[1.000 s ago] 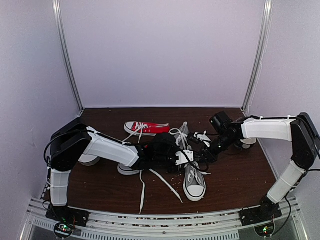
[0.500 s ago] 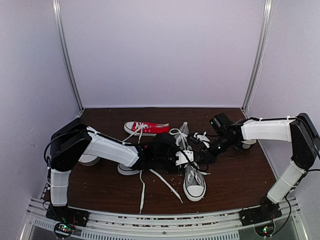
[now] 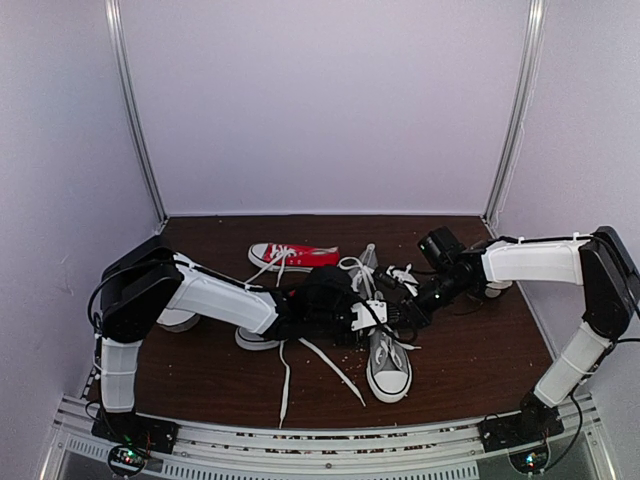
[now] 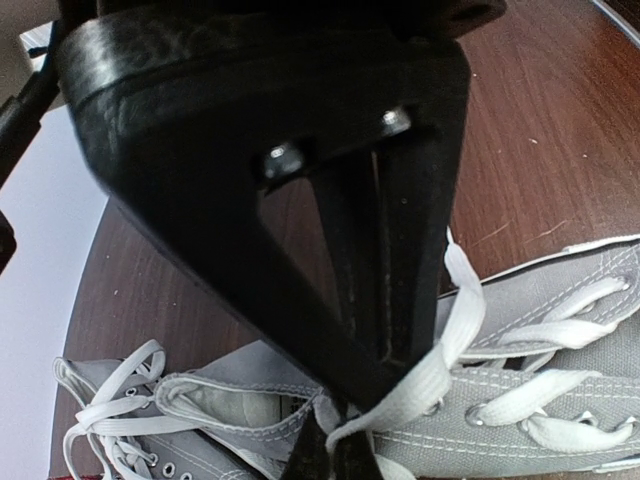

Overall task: Tie the shoes
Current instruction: Adjust the half-tied shoelace on the shoe.

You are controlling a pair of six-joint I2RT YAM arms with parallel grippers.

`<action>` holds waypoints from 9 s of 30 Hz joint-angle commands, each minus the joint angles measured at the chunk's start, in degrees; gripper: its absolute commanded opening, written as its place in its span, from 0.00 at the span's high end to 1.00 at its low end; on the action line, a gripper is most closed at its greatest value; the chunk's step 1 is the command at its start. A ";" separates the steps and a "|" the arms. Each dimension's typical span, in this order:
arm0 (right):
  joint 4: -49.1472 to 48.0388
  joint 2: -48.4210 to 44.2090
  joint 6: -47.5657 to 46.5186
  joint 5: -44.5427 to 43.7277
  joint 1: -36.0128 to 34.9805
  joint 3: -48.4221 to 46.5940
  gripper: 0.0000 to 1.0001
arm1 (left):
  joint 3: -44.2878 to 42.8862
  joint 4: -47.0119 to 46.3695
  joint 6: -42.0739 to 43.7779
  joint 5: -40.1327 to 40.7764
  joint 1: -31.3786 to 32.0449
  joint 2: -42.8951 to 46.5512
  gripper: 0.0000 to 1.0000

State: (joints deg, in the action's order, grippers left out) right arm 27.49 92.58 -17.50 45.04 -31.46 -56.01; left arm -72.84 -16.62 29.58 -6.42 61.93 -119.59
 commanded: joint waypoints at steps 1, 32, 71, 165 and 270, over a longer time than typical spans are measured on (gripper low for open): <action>-0.78 -0.12 1.18 -1.36 -0.85 0.51 0.85 | 0.59 -2.61 -0.77 0.16 -0.40 1.92 1.00; 1.65 -4.42 0.63 -8.22 -0.36 -1.70 1.00 | 0.64 -2.20 -0.76 0.14 -0.41 2.13 1.00; 0.10 2.02 2.52 -9.09 -3.07 -1.14 0.87 | 0.42 -3.23 -2.06 -0.41 -0.41 1.71 1.00; 4.38 -3.24 4.49 -13.93 -1.50 -2.78 0.78 | 2.40 7.88 -2.25 5.18 -0.67 5.32 1.00; 8.09 -3.38 2.13 -11.38 -0.62 -4.10 0.89 | -2.57 12.05 2.90 1.98 -0.94 0.76 1.00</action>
State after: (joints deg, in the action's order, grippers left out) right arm 34.17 91.37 -15.05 34.92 -32.36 -59.00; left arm -77.62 -2.15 33.01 -4.73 61.43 -121.38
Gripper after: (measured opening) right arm 0.100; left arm 0.004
